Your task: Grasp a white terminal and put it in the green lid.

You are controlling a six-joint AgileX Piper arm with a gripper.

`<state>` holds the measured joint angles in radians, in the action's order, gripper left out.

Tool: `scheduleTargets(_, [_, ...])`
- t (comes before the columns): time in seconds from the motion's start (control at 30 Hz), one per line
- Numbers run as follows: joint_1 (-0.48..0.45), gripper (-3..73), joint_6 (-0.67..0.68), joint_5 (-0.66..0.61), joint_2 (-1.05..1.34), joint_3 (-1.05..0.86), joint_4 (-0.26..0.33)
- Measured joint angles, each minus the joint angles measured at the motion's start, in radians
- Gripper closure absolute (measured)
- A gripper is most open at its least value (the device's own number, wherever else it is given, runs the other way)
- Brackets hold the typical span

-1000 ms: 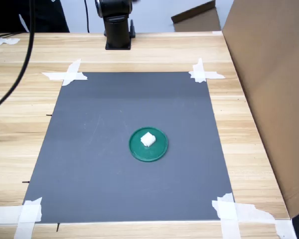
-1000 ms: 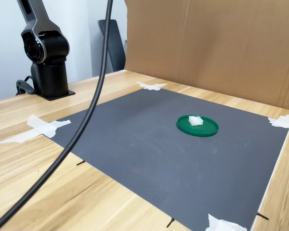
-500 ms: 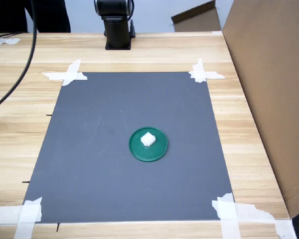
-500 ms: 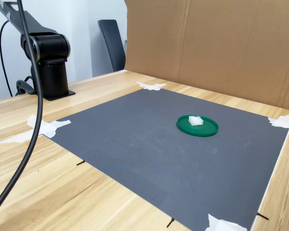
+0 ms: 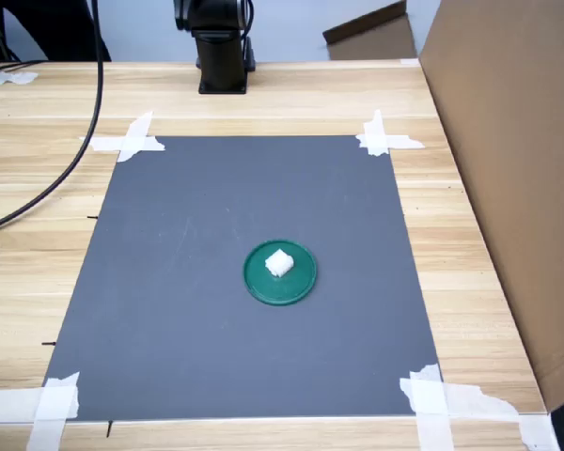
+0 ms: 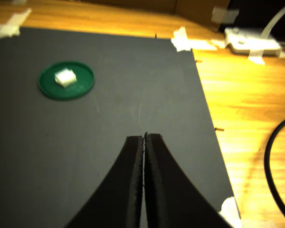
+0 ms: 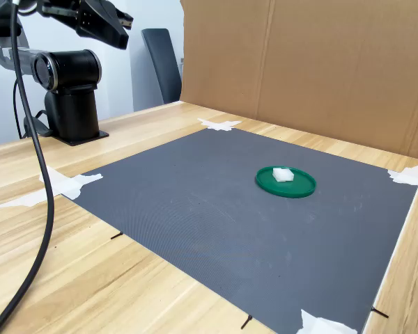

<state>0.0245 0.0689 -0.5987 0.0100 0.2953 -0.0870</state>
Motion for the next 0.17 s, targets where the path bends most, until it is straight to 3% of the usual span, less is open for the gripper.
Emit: scheduleTargets(0.17, [0.000, 72.0, 0.000, 0.011, 0.002, -0.105, 0.000])
